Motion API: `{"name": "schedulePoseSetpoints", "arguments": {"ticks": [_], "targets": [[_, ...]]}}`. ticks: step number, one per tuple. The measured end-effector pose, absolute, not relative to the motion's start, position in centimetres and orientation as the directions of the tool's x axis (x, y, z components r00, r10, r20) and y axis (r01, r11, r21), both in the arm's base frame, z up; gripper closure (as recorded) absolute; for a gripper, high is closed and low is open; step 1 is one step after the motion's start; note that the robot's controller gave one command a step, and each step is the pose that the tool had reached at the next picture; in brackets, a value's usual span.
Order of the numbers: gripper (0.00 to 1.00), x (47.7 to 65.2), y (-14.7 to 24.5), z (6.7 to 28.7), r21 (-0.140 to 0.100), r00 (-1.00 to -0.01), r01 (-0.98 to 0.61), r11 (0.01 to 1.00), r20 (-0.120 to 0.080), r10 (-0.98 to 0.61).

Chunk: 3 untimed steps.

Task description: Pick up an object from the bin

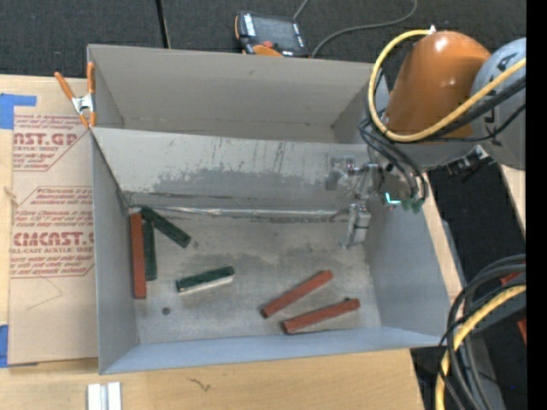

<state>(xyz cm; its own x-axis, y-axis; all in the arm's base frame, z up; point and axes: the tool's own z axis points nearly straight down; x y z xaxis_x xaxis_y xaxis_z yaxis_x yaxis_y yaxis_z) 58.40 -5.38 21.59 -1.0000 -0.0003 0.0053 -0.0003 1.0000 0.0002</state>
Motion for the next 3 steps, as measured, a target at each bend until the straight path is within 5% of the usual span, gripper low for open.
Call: {"name": "schedulePoseSetpoints", "arguments": {"ticks": [1, 2, 3], "targets": [[0.0, 53.78, -1.18, 6.59, 0.002, -0.987, -0.161, 0.987, 0.008, -0.161], [1.0, 54.05, -1.23, 7.14, 0.001, -0.987, -0.16, 0.987, 0.002, -0.16], [0.0, 54.13, -1.21, 7.05, 0.0, -0.987, -0.16, 0.987, -0.004, -0.16]]}}
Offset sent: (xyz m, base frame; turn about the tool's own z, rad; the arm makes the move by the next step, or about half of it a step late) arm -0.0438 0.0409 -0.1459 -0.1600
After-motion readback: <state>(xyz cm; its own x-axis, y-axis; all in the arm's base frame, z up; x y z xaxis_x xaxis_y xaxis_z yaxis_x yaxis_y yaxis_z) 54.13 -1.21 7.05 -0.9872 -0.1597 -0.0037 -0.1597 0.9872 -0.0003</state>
